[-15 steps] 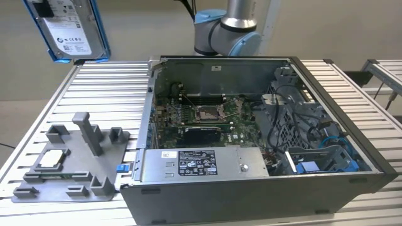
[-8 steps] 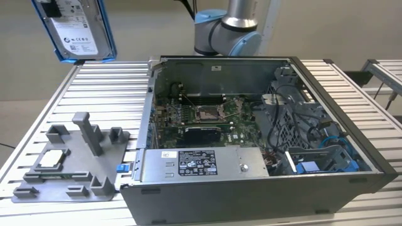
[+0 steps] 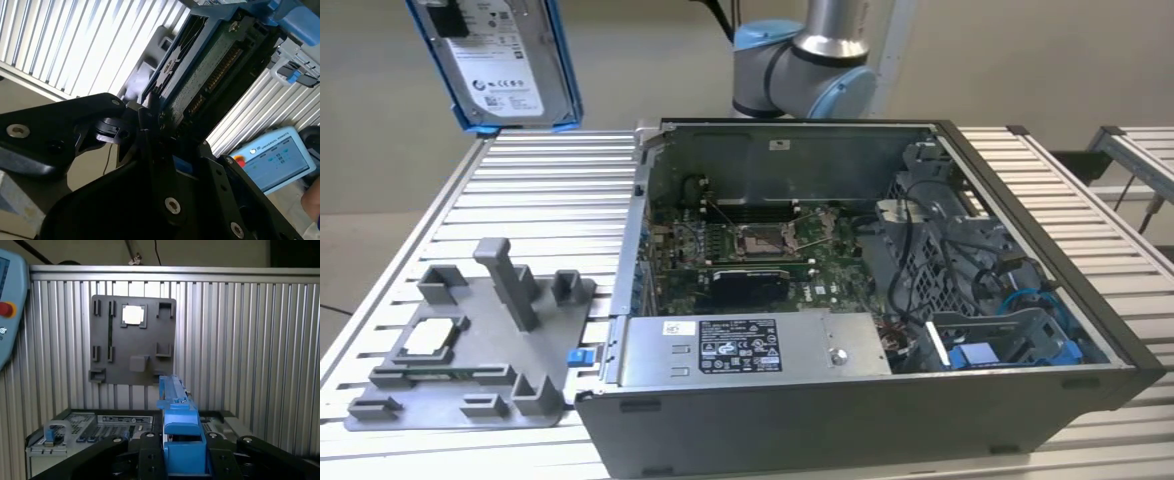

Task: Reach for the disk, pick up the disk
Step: 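Pick up the disk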

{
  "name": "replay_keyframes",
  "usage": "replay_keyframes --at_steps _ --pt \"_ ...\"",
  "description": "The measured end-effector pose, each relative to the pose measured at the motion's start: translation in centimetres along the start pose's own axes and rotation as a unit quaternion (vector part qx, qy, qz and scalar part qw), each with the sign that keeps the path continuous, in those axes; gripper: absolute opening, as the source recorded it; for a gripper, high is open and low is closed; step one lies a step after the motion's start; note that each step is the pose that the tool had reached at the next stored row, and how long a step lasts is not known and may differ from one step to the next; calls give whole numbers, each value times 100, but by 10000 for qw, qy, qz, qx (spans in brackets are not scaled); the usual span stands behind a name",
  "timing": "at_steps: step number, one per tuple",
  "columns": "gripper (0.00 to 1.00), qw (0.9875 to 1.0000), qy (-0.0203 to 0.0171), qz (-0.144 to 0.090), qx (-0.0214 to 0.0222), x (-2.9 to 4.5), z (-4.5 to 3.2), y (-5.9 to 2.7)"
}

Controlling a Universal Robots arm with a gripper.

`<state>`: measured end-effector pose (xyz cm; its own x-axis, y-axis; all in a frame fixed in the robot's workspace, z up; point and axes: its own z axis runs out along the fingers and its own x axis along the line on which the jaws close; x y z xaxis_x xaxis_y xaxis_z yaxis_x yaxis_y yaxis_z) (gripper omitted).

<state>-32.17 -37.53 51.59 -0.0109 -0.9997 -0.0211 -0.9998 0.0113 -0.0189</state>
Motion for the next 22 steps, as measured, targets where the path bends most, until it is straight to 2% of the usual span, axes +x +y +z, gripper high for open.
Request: replay_keyframes --at_steps 22 --pt "0 10000 -1 -61 -1 -2 7 -380"
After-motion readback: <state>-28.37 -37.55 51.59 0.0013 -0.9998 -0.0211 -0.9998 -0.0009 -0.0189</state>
